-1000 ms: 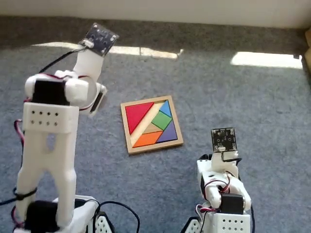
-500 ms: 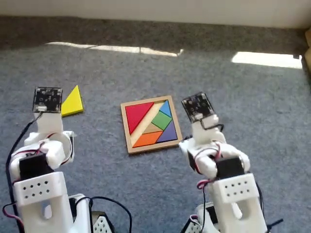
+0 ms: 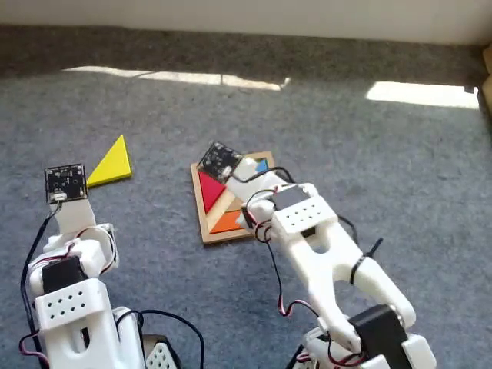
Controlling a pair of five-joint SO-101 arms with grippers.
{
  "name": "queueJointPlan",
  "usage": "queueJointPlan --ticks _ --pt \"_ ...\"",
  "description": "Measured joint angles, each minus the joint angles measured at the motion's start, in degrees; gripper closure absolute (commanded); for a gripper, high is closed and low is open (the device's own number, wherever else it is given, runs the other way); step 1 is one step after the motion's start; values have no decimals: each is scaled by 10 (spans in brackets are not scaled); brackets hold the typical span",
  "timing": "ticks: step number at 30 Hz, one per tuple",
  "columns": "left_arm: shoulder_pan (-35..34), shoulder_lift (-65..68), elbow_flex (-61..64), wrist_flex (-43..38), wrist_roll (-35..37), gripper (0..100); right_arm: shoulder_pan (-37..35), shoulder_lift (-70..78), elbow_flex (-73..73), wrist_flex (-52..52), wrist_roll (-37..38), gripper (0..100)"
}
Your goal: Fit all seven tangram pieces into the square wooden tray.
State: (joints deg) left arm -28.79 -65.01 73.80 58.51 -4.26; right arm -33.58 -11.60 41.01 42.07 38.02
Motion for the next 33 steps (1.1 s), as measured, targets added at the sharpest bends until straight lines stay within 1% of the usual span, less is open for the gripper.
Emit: queueJointPlan --ticks 3,8,12,14,19,24,29,33 --pt "-1 0 3 0 0 842 -28 40 -11 -35 16 663" --pt "-4 0 3 0 0 842 -34 95 -73 -63 15 663" --pt "-4 0 3 0 0 842 -36 135 -127 -67 -55 663" --pt "-4 0 3 0 0 842 -38 161 -148 -67 -68 663" --pt "-4 0 3 0 0 842 -40 222 -167 -67 -34 663" --pt "-4 0 3 0 0 842 -57 234 -173 -67 -2 663" --pt "-4 0 3 0 0 842 -68 234 -173 -78 2 663" --pt "-4 0 3 0 0 842 -69 236 -172 -127 -2 663"
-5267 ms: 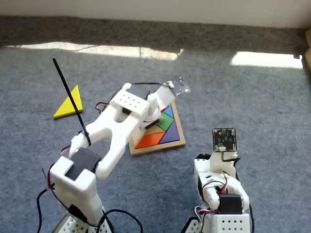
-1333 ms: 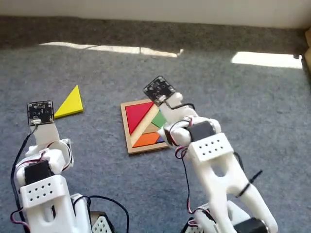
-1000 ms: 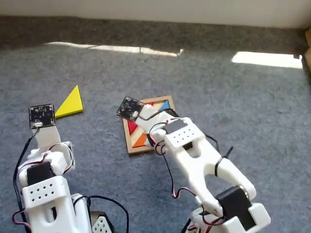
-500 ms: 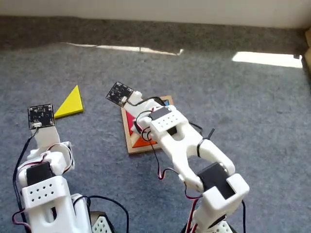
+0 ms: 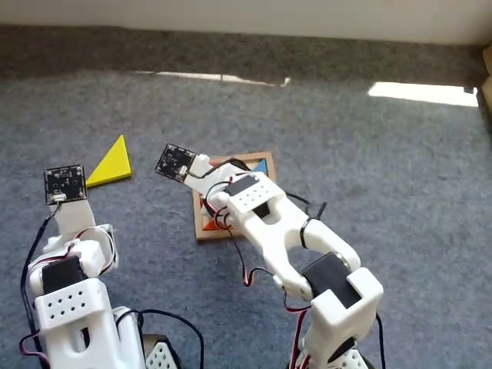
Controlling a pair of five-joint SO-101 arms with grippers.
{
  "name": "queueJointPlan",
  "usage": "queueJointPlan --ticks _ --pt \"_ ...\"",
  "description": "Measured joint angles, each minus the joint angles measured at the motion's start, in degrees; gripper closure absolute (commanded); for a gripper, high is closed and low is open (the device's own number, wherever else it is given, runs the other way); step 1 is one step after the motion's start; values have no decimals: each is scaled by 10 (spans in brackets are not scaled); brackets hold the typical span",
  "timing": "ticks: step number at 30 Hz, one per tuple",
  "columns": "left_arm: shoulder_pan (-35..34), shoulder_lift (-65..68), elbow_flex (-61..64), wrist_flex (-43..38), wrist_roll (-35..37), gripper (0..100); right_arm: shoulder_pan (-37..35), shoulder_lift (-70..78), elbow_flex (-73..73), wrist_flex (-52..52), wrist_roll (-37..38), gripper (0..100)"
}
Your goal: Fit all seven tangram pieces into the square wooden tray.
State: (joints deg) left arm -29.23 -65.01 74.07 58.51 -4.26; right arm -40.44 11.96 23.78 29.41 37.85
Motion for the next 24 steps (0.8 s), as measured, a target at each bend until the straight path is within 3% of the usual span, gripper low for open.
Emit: queueJointPlan --ticks 15,24 --pt "0 0 5 0 0 842 4 0 1 -228 -185 663" --pt "0 0 5 0 0 842 24 -9 1 -248 -299 663"
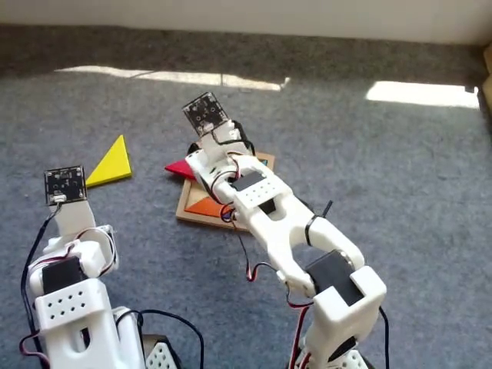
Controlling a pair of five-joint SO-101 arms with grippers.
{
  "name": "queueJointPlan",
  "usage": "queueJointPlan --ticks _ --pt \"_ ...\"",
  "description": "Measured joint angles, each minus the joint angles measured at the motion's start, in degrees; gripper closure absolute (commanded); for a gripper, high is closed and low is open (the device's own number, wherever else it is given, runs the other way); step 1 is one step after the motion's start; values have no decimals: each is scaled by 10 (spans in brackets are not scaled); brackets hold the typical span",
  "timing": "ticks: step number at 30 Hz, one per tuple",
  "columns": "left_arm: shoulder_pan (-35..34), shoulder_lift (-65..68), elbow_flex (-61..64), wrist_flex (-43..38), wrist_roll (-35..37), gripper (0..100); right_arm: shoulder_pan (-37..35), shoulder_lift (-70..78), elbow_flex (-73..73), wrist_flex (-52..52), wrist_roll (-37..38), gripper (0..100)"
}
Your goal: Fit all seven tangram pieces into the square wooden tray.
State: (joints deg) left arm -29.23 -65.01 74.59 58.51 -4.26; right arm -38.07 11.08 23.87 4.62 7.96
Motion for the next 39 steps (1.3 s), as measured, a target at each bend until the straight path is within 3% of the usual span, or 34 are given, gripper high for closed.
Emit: queueJointPlan --ticks 5,14,22,33,39 --pt "0 0 0 0 0 842 0 -82 28 30 -2 663" --pt "-40 0 0 -16 0 841 -3 -171 61 194 -5 660" --pt "-41 0 0 -17 0 841 -59 -55 3 200 -6 659" --pt "-43 -1 0 -17 0 841 -72 93 -128 200 -1 659" --pt "-63 -1 0 -17 0 841 -80 105 -153 200 -1 659"
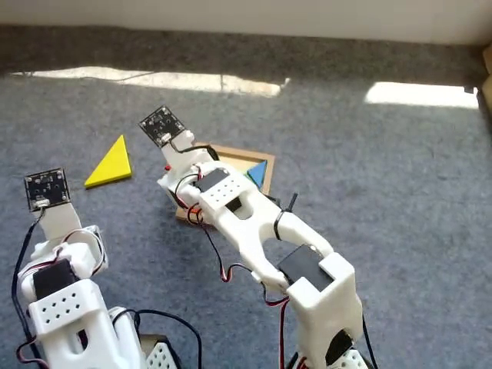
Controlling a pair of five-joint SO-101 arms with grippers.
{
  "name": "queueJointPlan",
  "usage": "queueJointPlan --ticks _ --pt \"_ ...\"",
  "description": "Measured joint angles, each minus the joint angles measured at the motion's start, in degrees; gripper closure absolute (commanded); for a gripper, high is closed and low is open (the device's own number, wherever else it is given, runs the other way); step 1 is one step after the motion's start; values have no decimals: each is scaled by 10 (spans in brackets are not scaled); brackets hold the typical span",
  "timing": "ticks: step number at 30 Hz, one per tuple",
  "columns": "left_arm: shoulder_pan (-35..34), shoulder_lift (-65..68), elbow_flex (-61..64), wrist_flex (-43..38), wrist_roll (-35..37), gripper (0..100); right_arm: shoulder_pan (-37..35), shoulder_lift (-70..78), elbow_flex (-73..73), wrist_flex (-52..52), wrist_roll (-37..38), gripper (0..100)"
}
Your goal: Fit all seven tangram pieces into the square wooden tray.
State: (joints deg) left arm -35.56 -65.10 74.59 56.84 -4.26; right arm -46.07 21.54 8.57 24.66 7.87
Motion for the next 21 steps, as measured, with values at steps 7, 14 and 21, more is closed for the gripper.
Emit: queueJointPlan --ticks 7,14,21 --pt "-11 -7 0 0 0 841 -5 35 -4 0 1 661" --pt "-10 0 0 0 0 841 -4 36 -4 47 0 663" --pt "-9 0 0 0 0 841 -2 36 -4 55 -1 731"
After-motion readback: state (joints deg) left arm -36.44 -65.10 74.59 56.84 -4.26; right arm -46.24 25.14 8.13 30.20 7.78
